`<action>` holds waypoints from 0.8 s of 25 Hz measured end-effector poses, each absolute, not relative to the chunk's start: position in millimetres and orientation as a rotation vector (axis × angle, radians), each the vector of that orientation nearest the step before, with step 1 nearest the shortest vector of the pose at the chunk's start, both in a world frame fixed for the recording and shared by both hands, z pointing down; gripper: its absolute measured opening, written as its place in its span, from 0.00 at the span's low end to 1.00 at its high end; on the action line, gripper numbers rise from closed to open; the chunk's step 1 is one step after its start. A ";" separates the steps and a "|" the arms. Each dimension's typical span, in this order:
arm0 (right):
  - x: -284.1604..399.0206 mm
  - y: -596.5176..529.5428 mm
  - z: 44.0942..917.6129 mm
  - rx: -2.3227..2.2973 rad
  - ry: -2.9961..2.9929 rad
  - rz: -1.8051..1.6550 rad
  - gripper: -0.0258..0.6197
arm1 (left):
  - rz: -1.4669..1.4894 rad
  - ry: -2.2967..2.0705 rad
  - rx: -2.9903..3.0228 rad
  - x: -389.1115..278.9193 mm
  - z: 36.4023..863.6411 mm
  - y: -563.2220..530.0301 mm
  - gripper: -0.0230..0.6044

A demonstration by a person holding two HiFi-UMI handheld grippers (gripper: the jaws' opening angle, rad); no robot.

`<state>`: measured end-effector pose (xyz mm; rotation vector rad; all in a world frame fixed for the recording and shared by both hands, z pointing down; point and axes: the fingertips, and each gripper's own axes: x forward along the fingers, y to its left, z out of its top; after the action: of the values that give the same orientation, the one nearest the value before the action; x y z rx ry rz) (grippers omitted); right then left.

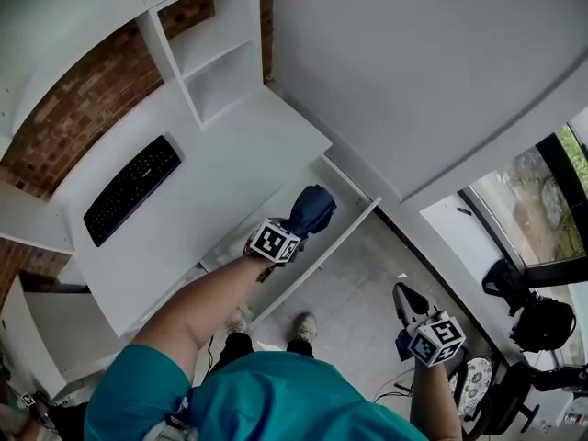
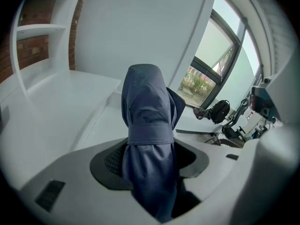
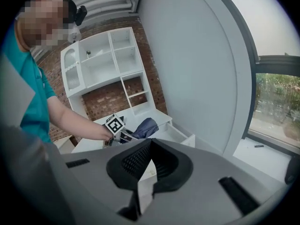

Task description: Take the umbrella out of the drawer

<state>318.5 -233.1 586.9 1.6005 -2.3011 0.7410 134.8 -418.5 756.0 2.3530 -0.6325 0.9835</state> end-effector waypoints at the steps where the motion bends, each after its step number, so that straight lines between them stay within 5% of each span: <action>1: 312.5 -236.8 582.1 1.594 -2.313 0.726 0.07 | 0.945 -0.634 2.366 129.9 741.9 -418.6 0.44; 20: 222.6 -290.7 450.9 1.535 -2.508 0.457 0.07 | 0.240 -0.727 2.620 -13.4 459.9 -390.1 0.44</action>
<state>222.6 -290.7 450.9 1.5351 -2.5080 0.4569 -13.4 -390.1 459.9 2.6201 -0.7266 0.2397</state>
